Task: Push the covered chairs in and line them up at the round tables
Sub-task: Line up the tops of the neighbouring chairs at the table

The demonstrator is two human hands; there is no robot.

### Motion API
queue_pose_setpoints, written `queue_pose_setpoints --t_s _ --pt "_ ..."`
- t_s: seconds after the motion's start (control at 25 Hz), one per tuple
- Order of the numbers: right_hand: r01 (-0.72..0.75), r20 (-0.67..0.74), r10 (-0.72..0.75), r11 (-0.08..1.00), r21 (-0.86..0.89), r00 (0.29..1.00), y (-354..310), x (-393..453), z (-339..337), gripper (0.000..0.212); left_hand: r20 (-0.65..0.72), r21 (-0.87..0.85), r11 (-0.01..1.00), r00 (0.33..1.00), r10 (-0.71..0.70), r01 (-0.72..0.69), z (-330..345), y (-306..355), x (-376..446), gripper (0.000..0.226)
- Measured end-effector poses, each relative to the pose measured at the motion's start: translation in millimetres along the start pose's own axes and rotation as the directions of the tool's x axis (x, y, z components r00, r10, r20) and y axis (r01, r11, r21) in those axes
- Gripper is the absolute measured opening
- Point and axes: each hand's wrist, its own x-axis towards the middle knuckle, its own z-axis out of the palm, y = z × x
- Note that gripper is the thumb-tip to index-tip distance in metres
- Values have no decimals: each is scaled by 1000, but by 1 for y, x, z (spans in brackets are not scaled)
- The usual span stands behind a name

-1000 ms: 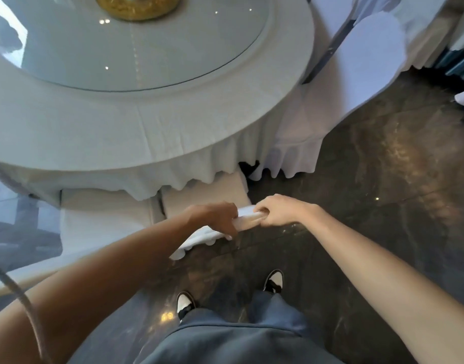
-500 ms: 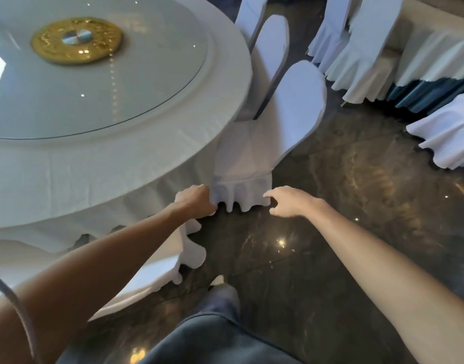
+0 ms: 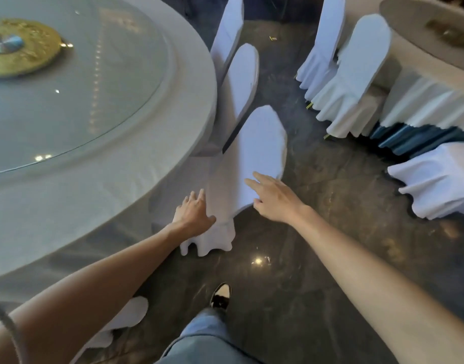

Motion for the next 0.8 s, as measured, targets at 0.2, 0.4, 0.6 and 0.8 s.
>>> queue_pose_setpoints --t_s 0.2,0.4,0.6,0.8 --pt "86 -79 -87 996 -25 993 103 75 -40 62 -30 -64 998 1000 -2 0 -22 96 87 87" --pt "205 -136 -210 978 -47 968 204 154 -71 61 -75 -109 991 994 -85 76 -34 168 180 87" --pt "355 -97 -361 932 -75 928 300 241 -106 63 -190 -250 940 940 -282 232 -40 238 252 87" --pt "472 -27 -475 879 -74 880 347 321 -135 63 -118 -383 847 890 -441 369 -27 277 294 73"
